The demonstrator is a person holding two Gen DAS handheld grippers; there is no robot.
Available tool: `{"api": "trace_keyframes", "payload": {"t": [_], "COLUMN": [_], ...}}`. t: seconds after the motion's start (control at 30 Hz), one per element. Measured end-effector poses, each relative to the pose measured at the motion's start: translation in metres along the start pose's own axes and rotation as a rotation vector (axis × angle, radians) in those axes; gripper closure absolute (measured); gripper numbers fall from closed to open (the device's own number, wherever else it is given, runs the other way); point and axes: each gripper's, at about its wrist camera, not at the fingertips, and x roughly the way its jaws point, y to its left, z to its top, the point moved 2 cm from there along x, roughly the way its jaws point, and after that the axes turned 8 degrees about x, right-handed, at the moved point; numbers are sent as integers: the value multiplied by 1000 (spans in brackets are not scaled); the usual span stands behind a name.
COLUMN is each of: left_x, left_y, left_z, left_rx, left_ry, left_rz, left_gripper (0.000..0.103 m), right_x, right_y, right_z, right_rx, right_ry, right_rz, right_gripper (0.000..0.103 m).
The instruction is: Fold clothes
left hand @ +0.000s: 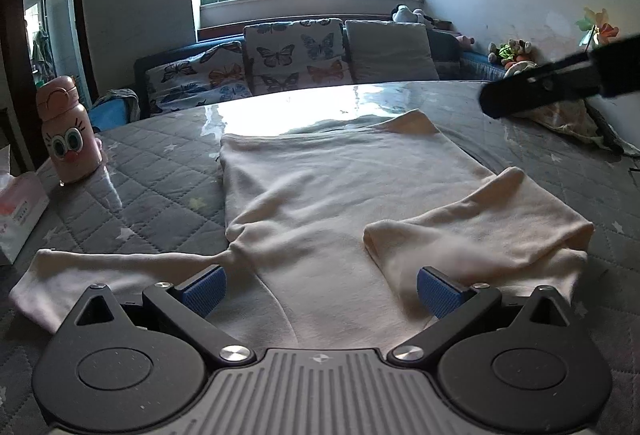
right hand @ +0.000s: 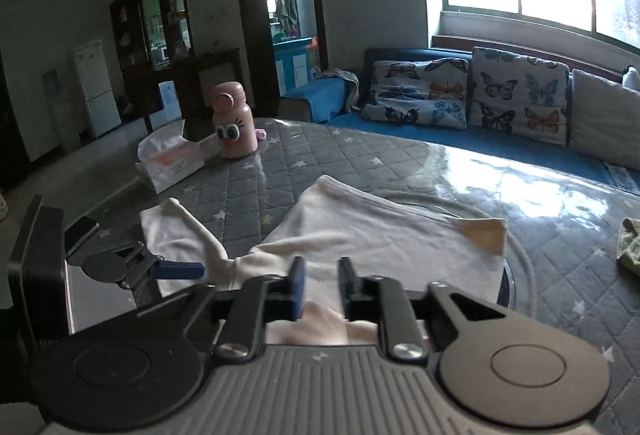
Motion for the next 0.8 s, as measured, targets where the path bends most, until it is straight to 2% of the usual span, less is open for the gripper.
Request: {"api": "trace_keyframes", "payload": {"t": [0.07,0.2,0.3,0.5,0.57,0.6,0.67,0.73,0.8], "left_x": [-2,-4,-1,15,22,24,27,29,29], "left_y": [-1,-6,-13,-30,-34,-36,-39,-41,-43], "left_z": [2,8,13,17,16,16,15,15,15], "left_rx": [3,11,22,41,41,46,51,52,55], "left_ry": [-9,-27,-28,20,47,58,69,74,75], "left_rz": [0,-20,-59,-112,-131,-132,-140,-151,-156], "left_gripper": [0,0,4,21,24,26,37,42,53], "right_x": [-3,-5,-6,-15,-18,-18,-17,-15,-14], "right_y": [-12,-42,-65,-87,-92,-93,-94,-95,-96], "right_z": [-5,-24,-46,-73,-78,-80,-86,-90,-94], "right_rx": [-5,5,42,73,60,60,62,69,81], "right_ry": [13,70,120,141,141,146,155,157,155], "right_rz": [-32,-98,-136,-169,-183,-182,-177,-180,-181], "right_gripper": [77,76,74,61,51,51,49,47,47]}}
